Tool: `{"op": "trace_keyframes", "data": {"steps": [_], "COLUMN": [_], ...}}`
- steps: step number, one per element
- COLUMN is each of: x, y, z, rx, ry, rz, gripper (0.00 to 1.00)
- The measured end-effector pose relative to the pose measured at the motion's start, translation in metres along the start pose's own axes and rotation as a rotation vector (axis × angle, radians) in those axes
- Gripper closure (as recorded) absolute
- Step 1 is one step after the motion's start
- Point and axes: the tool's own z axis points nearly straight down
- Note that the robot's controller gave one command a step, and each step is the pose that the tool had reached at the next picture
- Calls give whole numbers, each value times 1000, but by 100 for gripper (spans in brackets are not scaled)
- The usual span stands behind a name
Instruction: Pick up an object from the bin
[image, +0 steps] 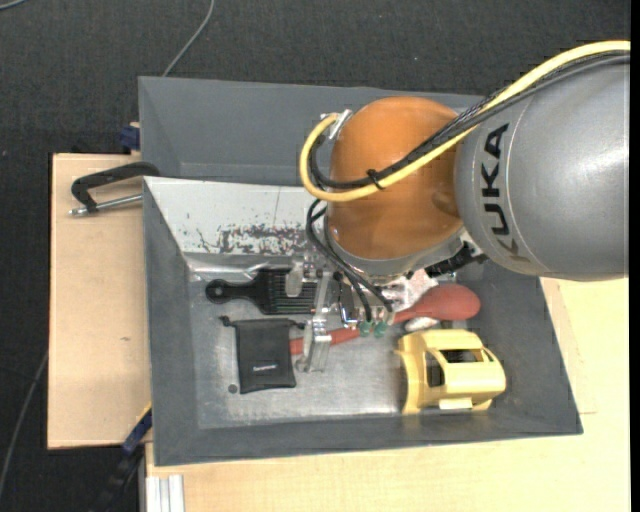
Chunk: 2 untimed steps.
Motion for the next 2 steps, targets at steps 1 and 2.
{"op": "trace_keyframes", "data": {"steps": [1, 2], "x": [-2, -14], "y": [-1, -46], "z": [-5, 72], "rx": [-2, -2], "ry": [-9, -10], "rz": [4, -60], "gripper": [0, 0]}}
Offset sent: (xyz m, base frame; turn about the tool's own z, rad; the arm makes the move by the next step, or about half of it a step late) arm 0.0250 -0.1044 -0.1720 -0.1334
